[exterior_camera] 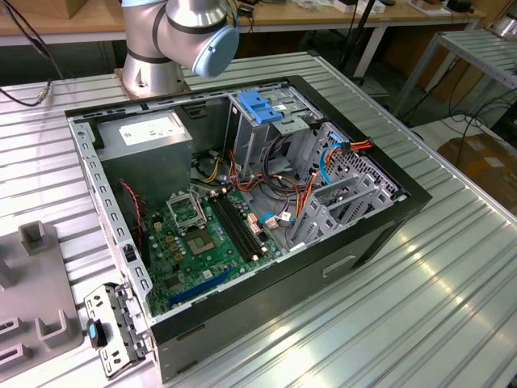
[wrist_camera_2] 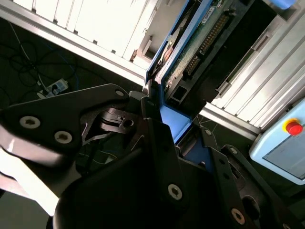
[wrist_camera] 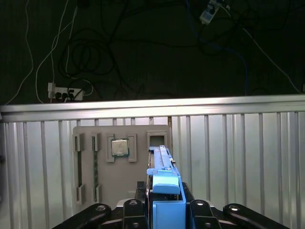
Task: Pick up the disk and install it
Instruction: 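Pick up the disk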
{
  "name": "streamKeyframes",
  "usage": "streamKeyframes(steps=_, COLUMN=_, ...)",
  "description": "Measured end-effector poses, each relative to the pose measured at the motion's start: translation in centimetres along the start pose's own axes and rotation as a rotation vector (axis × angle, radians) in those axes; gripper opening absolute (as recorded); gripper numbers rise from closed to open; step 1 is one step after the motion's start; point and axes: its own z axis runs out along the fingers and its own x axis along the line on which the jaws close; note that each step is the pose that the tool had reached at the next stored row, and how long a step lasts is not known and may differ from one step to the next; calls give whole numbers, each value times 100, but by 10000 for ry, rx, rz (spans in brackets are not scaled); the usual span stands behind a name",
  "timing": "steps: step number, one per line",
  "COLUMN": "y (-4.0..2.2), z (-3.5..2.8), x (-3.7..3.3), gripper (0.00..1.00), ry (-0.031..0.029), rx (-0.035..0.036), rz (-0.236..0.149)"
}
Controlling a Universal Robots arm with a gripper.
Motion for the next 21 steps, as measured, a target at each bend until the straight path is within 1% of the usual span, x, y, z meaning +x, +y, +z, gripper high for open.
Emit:
streamKeyframes(steps=6, y=-1, z=-52, x=1, gripper=37, ry=1, rx=-2, rz=0)
streamKeyframes(steps=21, y=-2, z=-139, x=3, gripper=37, ry=1, rx=-10, rz=0)
